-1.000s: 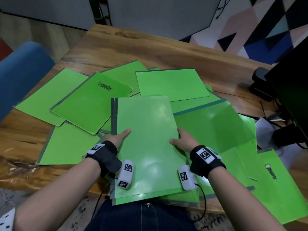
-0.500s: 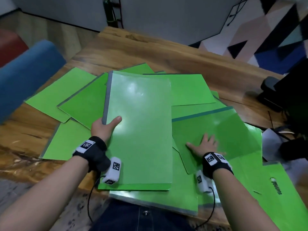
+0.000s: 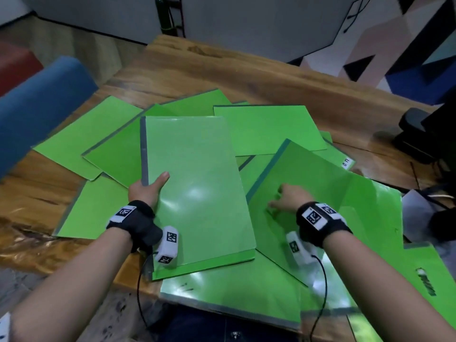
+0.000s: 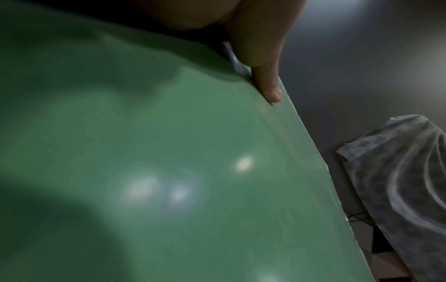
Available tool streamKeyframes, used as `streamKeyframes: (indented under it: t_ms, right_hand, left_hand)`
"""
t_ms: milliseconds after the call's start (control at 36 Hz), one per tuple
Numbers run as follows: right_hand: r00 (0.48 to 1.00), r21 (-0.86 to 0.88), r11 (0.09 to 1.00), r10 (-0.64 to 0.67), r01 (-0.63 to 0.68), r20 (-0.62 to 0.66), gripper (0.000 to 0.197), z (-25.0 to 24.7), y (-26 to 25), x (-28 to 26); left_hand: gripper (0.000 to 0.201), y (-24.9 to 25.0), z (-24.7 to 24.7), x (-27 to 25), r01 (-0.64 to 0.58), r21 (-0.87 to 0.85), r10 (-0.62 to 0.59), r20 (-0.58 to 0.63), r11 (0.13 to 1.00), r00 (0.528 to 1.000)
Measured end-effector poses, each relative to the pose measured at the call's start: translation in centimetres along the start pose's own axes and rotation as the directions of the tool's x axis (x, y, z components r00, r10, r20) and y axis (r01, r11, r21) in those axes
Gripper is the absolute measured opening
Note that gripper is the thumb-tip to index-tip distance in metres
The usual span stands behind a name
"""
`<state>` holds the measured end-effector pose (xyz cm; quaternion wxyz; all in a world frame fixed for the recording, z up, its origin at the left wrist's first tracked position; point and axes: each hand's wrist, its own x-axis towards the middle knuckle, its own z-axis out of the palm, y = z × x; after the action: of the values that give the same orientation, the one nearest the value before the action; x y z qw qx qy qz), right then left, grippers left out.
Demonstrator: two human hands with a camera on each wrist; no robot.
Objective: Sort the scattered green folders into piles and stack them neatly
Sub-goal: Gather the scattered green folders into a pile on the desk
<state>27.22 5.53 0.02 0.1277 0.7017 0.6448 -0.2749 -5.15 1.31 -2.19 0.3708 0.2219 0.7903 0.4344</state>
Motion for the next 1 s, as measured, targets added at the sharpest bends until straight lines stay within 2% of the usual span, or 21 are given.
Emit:
streamKeyframes:
  t_ms: [56, 83, 139, 167, 194, 222, 250, 278, 333, 361, 417, 444, 472, 528, 556, 639, 694, 750, 833, 889, 1000]
  right_hand:
    - [0.999, 0.315, 0.949, 0.005, 0.011, -0.051, 0.047, -1.7, -2.2, 1.7]
    - [1.000, 0.529, 0.849, 0.019, -0.004, -0.024, 0.043, -2.3, -3.2, 2.6]
    - [0.994, 0.873, 0.476, 0.030, -0.108, 0.106, 0.039, -3.3, -5.1, 3.9]
    - [0.987, 0.946, 0.280, 0.040, -0.162, 0.157, 0.040, -3.6, -5.8, 4.5]
    - [0.978, 0.970, 0.130, 0.062, -0.205, 0.198, 0.044, -3.9, -6.3, 5.2]
    - [0.968, 0.971, 0.017, 0.090, -0.238, 0.235, 0.048, -4.3, -6.7, 5.7]
    - [0.961, 0.966, 0.000, 0.106, -0.259, 0.257, 0.051, -4.5, -7.0, 6.3]
    - [0.954, 0.961, 0.021, 0.130, -0.276, 0.271, 0.053, -4.6, -7.2, 6.9]
    - [0.965, 0.924, 0.307, 0.200, -0.227, 0.170, 0.068, -4.1, -7.4, 8.2]
    - [0.965, 0.887, 0.420, 0.244, -0.192, 0.093, 0.077, -3.9, -7.7, 8.3]
    - [0.957, 0.792, 0.593, 0.288, -0.146, -0.040, 0.076, -3.3, -8.0, 9.7]
    - [0.951, 0.750, 0.648, 0.295, -0.133, -0.087, 0.072, -3.4, -8.3, 10.4]
    - [0.936, 0.757, 0.635, 0.339, -0.152, -0.096, 0.074, -3.6, -8.9, 11.0]
    - [0.858, 0.673, 0.672, 0.502, -0.309, -0.107, 0.082, -3.9, -10.3, 12.5]
    - [0.853, 0.579, 0.746, 0.498, -0.329, -0.156, 0.088, -3.9, -11.0, 13.1]
    - [0.931, 0.261, 0.945, 0.262, -0.195, -0.255, 0.108, -3.6, -12.8, 14.0]
    - [0.964, 0.093, 0.989, 0.138, -0.119, -0.228, 0.118, -2.7, -13.8, 14.4]
    - [0.978, 0.014, 0.997, 0.079, -0.077, -0.193, 0.123, -1.9, -14.7, 14.8]
    - [0.988, -0.016, 0.998, 0.054, -0.056, -0.145, 0.123, -1.4, -15.7, 15.1]
    - [0.993, -0.032, 0.997, 0.063, -0.066, -0.101, 0.119, -1.5, -16.0, 16.2]
    - [0.995, -0.162, 0.987, -0.030, 0.014, -0.098, 0.068, -2.3, -15.5, 17.1]
  left_hand:
    - [0.045, -0.2, 0.1, 0.5, 0.007, -0.006, -0.008, -0.016, 1.000, 1.000]
    - [0.046, -0.3, 0.0, 0.7, 0.012, -0.011, -0.012, -0.024, 1.000, 1.000]
    - [0.048, -0.5, -0.2, 1.4, 0.016, -0.014, -0.016, -0.043, 1.000, 0.999]
    - [0.048, -0.6, -0.3, 1.9, 0.016, -0.011, -0.017, -0.054, 1.000, 0.998]
    - [0.049, -0.6, -0.5, 2.3, 0.014, -0.007, -0.015, -0.064, 1.000, 0.998]
    - [0.049, -0.6, -0.7, 2.7, 0.010, -0.007, -0.011, -0.075, 1.000, 0.997]
    - [0.050, -0.6, -0.9, 3.1, 0.007, -0.006, -0.007, -0.088, 1.000, 0.996]
    - [0.050, -0.6, -1.1, 3.5, 0.001, -0.001, -0.001, -0.099, 1.000, 0.995]
    - [0.049, -0.4, -1.3, 4.1, -0.013, 0.022, 0.015, -0.113, 1.000, 0.994]
    - [0.049, -0.2, -1.3, 4.3, -0.014, 0.034, 0.017, -0.116, 0.999, 0.993]
    - [0.048, -0.1, -1.2, 4.7, 0.003, 0.049, 0.002, -0.119, 0.999, 0.993]
    - [0.047, -0.2, -1.1, 5.0, 0.017, 0.058, -0.010, -0.119, 0.998, 0.993]
    - [0.047, -0.2, -1.1, 5.1, 0.031, 0.072, -0.023, -0.115, 0.997, 0.993]
    - [0.045, -0.3, -1.0, 5.3, 0.049, 0.097, -0.038, -0.113, 0.994, 0.993]
    - [0.044, -0.3, -0.9, 5.4, 0.056, 0.110, -0.043, -0.112, 0.992, 0.993]
    - [0.043, -0.4, -0.7, 5.5, 0.067, 0.133, -0.052, -0.112, 0.989, 0.992]
    - [0.043, -0.4, -0.6, 5.5, 0.076, 0.146, -0.060, -0.108, 0.986, 0.992]
    - [0.048, -0.6, -0.6, 5.6, 0.092, 0.149, -0.076, -0.108, 0.985, 0.991]
    - [0.071, -0.7, -0.6, 5.7, 0.129, 0.161, -0.111, -0.115, 0.979, 0.987]
    - [0.075, -0.6, -0.5, 5.8, 0.132, 0.156, -0.114, -0.118, 0.979, 0.986]
    - [0.077, -0.4, -0.2, 6.0, 0.119, 0.177, -0.100, -0.117, 0.977, 0.988]
